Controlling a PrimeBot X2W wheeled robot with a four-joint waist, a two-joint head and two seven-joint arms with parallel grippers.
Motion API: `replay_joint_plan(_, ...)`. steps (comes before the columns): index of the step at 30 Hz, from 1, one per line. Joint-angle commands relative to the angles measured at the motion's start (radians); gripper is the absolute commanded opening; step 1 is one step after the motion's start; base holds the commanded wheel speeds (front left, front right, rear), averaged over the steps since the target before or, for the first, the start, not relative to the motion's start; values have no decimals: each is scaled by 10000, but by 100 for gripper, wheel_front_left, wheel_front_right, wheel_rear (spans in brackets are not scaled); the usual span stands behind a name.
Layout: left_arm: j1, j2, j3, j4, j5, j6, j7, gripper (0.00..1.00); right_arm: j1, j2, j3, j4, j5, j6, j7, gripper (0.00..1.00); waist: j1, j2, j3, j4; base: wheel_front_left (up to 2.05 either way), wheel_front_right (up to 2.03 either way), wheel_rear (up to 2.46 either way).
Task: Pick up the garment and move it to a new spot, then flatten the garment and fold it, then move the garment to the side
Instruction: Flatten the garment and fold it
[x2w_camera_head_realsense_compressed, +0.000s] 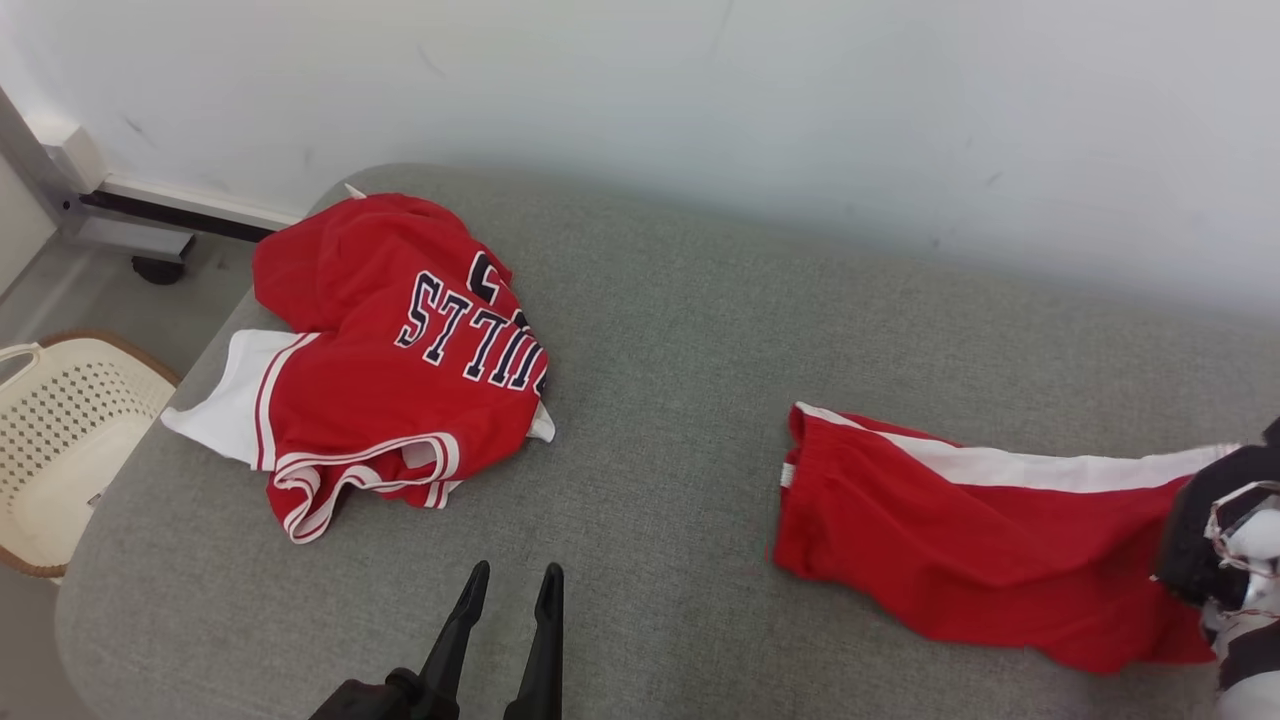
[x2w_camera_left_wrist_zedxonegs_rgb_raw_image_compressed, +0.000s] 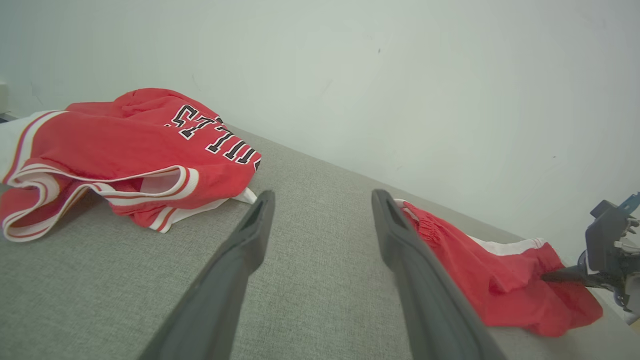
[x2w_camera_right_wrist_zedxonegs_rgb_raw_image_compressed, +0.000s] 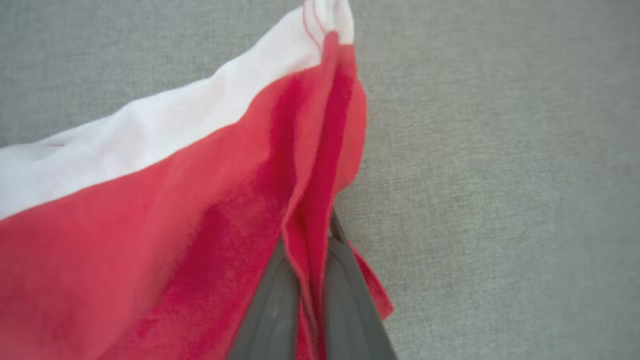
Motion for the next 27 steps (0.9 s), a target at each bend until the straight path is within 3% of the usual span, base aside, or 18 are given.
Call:
replay_joint_plan(1,96,-1,10,-20,21,0,-56,100,136,-31,-78,-423,-125,5,-3,0,-1,-1,-108,-88,0,0,0)
replay_joint_plan(7,181,41,-26,-1,-18,38,-44,100,471,156,-82,-1661,-442,5,298,0,-1,-1,-318,-170,0,0,0)
replay_joint_plan(16,376,124,-109,60,-136,10,10,100,822,959,1503,-2961,1477,5,1323,0,-1,-1,-751,-163,0,0,0)
replay_joint_plan(21,314,139,-152,12,-135,9,9,100,614,1049,2628,-2943,2435,5,1403,0,-1,-1,-776,63,0,0,0)
replay_joint_plan(27,158,124,-288,14,-78,-26,35,100,355,1057,3889,-1709,3773,5,1063,0,-1,-1,-769,592,0,0,0)
